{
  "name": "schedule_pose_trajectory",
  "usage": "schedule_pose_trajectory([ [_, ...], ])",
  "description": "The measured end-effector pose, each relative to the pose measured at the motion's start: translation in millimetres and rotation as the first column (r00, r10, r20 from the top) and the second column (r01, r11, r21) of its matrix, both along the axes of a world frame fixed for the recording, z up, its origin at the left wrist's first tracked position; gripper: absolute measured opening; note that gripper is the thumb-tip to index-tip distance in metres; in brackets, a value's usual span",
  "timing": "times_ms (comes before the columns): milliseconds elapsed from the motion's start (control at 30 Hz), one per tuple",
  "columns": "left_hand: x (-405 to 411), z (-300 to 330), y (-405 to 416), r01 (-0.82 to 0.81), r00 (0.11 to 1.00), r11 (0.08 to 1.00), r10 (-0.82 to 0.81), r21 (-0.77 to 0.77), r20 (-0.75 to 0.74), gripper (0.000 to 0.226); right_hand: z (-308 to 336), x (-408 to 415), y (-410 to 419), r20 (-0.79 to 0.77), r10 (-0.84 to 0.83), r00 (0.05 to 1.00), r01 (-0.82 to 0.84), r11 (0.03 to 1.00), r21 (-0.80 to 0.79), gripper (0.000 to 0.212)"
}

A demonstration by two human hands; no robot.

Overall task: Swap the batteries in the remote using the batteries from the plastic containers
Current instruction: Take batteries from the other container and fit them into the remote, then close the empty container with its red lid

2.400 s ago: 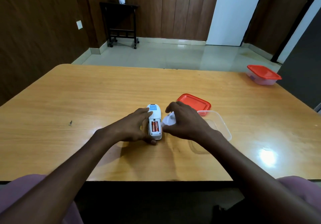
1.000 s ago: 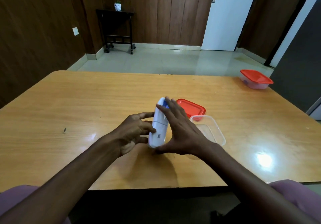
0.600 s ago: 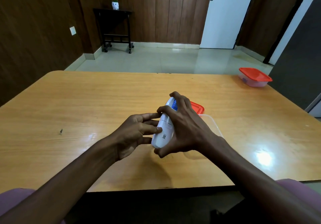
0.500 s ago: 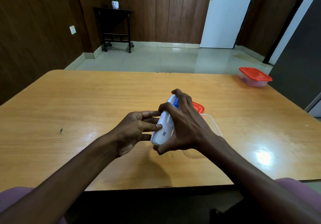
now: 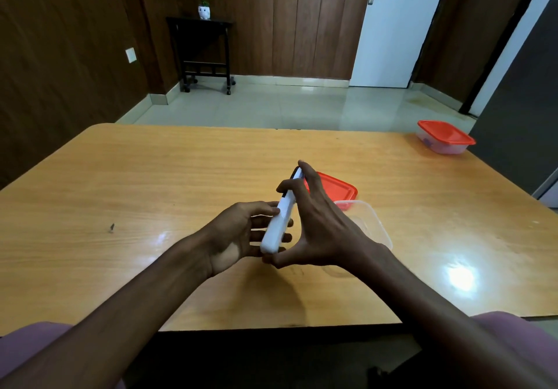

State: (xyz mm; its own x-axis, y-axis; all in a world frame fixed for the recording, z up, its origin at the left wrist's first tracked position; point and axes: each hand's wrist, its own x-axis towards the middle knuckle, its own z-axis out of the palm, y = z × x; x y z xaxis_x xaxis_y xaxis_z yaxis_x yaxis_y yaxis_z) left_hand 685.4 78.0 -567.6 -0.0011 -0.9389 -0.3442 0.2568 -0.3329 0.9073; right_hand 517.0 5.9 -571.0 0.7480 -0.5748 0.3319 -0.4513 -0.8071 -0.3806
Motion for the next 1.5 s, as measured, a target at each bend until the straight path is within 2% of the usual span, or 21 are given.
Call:
schedule_pose_trajectory([
  [200,3.5,-9.1,-5.1,-0.168,0.983,0.985,0.17,0.025,-0.071,0.018,-8.9,5.5,-0.9,-0.001,0.05,0.999,-0.048,0.974,0.222,0.1],
  [300,5.9,-9.5,-6.5,-0.259,0.961,0.966,0.26,0.022,-0.097,0.024,-12.1,10.4,-0.1,-0.017,0.032,0.999,-0.027,0.967,0.255,0.111],
  [400,6.5,-9.3,-7.3,-0.315,0.941,0.949,0.316,0.029,-0.119,0.025,-9.6,12.1,3.0,-0.043,0.005,0.999,0.006,0.966,0.258,0.112],
  [467,5.2,-9.9,-8.4,-0.332,0.935,0.942,0.334,0.036,-0.122,0.026,-9.6,13.1,6.3,-0.021,-0.061,0.998,0.065,0.97,0.234,0.104],
  [600,0.9,-11.8,-9.9,-0.342,0.934,0.938,0.346,0.057,-0.094,0.025,-12.1,17.6,14.0,0.039,-0.257,0.966,0.253,0.964,0.082,0.066],
  [667,-1.3,-12.9,-10.2,-0.34,0.936,0.939,0.343,0.053,-0.079,0.025,-11.8,20.8,15.9,0.036,-0.306,0.951,0.303,0.951,0.069,0.063],
  [733,-2.0,-12.8,-11.8,-0.334,0.942,0.942,0.334,0.029,-0.031,0.023,-11.1,23.9,14.6,0.025,-0.339,0.94,0.337,0.939,0.074,0.071],
  [833,1.1,-13.6,-18.0,-0.348,0.93,0.937,0.348,-0.02,0.118,0.023,-14.1,29.4,-1.0,-0.007,-0.415,0.91,0.415,0.91,0.019,0.053],
  [900,7.9,-19.4,-24.3,-0.364,0.846,0.924,0.38,-0.116,0.375,0.023,-13.3,33.3,-13.5,-0.023,-0.467,0.884,0.467,0.884,0.012,0.045],
  [967,14.0,-25.3,-26.8,-0.289,0.654,0.926,0.377,-0.243,0.656,0.025,-10.8,37.6,-24.6,-0.048,-0.501,0.864,0.502,0.865,0.012,0.035],
  [1067,16.0,-33.8,-26.7,-0.125,0.409,0.95,0.312,-0.286,0.857,0.032,-8.5,46.0,-38.6,-0.103,-0.521,0.847,0.525,0.851,0.009,0.025],
  [1133,15.9,-36.4,-26.8,-0.066,0.324,0.969,0.245,-0.237,0.914,0.035,-7.1,53.1,-47.7,-0.136,-0.523,0.841,0.532,0.846,0.036,0.017],
  [1233,15.8,-36.7,-27.4,-0.016,0.254,0.988,0.155,-0.156,0.955,0.037,-9.4,63.5,-62.0,-0.163,-0.509,0.845,0.524,0.849,0.068,0.026],
  [1300,15.7,-36.3,-27.5,0.011,0.212,0.99,0.134,-0.139,0.968,0.038,-12.7,69.1,-72.4,-0.176,-0.519,0.836,0.535,0.843,0.058,0.022],
  [1433,15.7,-35.6,-28.3,0.035,0.164,0.992,0.11,-0.118,0.98,0.038,-16.2,77.0,-92.6,-0.17,-0.535,0.827,0.553,0.83,0.078,0.029],
  [1500,15.9,-35.4,-28.9,0.041,0.153,0.992,0.115,-0.123,0.981,0.038,-14.2,79.1,-101.0,-0.167,-0.537,0.827,0.555,0.827,0.092,0.022],
])
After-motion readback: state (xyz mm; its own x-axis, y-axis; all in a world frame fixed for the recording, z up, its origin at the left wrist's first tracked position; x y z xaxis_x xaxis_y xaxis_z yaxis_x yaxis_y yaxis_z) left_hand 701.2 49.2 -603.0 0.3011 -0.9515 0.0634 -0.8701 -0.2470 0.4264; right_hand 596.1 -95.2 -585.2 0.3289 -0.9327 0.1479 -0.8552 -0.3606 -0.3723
